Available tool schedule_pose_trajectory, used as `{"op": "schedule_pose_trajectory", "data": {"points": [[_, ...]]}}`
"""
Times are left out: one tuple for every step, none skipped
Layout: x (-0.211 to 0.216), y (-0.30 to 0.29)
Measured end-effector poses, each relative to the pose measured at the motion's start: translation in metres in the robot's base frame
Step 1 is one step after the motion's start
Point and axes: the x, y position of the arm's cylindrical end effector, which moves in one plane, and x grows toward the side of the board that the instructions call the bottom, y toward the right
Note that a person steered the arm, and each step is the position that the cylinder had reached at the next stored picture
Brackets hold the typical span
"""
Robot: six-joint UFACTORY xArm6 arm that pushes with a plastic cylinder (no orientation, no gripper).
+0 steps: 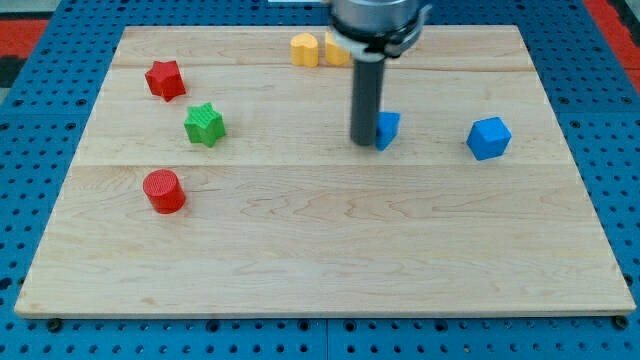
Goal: Place the green star at the bottom left of the blue cube
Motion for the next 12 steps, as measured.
{"op": "schedule_pose_trajectory", "data": {"points": [[-0.020, 0.049], [-0.019, 0.055], [0.025, -0.022], [0.052, -0.127], [0.027, -0.244], [-0.008, -0.278], [-0.024, -0.180], [-0.002, -0.144], [0.011, -0.159], [0.028, -0.151], [0.051, -0.124], [0.060, -0.080]]}}
